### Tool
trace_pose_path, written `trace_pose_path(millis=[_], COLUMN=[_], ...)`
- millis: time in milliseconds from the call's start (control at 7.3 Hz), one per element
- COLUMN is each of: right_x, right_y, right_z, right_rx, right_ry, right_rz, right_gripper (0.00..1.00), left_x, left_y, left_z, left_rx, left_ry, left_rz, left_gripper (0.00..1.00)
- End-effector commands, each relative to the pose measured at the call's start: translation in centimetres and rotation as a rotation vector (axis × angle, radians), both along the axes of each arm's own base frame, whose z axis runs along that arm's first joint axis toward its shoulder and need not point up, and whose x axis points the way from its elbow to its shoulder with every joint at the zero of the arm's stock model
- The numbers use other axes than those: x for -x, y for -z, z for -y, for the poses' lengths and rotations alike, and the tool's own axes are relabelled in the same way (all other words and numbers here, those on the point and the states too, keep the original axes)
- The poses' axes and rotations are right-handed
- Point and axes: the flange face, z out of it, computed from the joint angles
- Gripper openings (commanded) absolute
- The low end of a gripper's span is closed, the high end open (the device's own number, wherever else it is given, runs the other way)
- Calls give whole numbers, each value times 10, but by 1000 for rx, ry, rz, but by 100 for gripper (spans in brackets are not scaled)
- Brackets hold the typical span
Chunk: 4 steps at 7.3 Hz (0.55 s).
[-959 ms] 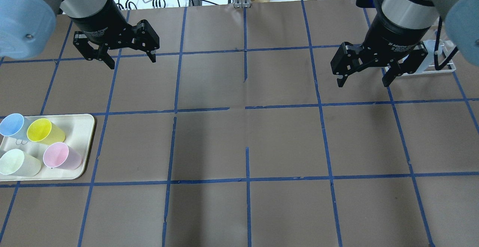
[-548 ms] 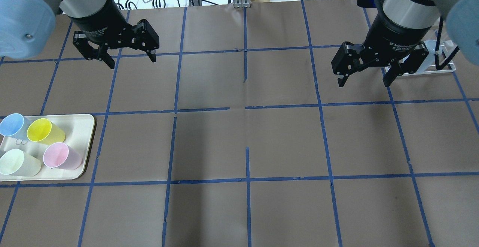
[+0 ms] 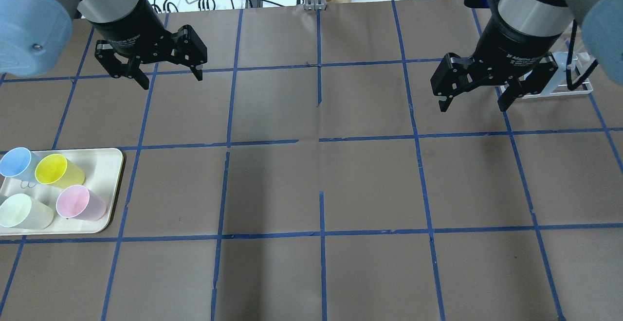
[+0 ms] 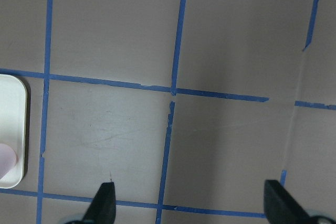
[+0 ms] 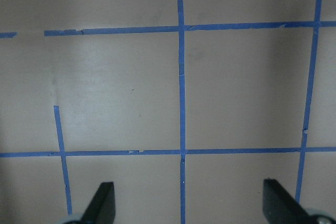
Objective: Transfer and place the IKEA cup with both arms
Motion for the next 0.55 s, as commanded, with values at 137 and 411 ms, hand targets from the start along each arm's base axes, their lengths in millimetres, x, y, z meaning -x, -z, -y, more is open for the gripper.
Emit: trace_pose_path(millis=[137, 411], right_x=[5, 51], right_y=[-2, -2], right_z=[2, 17], right_rx=[13, 37], right_ry=[-6, 13], right_rz=[-1, 8], right_gripper=[100, 100], left_x=[0, 0], left_y=[0, 0], left_z=[0, 0], left_rx=[1, 1], left_ry=[0, 0], left_rz=[0, 0], left_gripper=[100, 100])
